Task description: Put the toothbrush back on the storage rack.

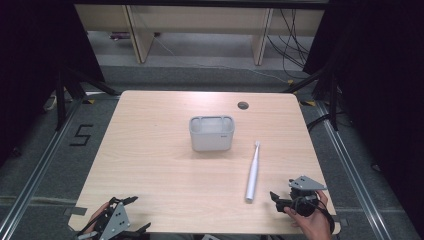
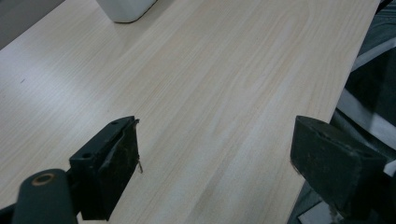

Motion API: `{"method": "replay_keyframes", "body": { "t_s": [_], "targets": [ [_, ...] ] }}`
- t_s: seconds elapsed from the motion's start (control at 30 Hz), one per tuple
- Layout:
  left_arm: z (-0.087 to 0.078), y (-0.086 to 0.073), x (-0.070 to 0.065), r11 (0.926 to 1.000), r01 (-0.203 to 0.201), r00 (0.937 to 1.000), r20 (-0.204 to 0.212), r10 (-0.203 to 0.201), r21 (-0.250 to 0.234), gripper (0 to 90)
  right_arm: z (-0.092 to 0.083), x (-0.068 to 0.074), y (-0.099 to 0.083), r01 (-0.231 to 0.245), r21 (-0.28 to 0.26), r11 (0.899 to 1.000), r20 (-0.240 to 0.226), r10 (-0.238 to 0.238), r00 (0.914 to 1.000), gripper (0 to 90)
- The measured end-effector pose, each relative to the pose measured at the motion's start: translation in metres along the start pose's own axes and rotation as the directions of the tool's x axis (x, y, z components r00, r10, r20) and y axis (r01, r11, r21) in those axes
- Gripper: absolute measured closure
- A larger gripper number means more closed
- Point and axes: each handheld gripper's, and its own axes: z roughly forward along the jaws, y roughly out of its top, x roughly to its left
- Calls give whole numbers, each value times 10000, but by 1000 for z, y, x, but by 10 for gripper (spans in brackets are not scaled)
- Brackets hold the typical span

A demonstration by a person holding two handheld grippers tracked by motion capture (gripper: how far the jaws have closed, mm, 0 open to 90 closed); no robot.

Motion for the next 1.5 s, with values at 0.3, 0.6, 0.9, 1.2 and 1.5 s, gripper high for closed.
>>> {"method": "replay_keyframes", "body": {
  "t_s": [0.3,0.6,0.9,1.2,1.5],
  "targets": [
    [1,0,0,9999,93,10000,31,-92,-71,149,1,1,2,211,-352,9992,103,-207,9997,168],
    [0,0,1,9999,19,10000,42,-19,101,149,2,5,6,107,-439,9990,-83,-111,9999,174],
    [0,-1,2,9998,-132,9999,21,131,160,149,5,9,15,408,-526,9978,-25,-410,9992,218],
    [0,0,2,9993,-109,9999,52,107,353,149,6,15,26,615,-962,9935,-229,-640,9977,311],
    [0,0,2,9992,-117,9999,62,115,386,149,9,21,37,825,-1153,9899,-671,-906,9936,516]
  ]
}}
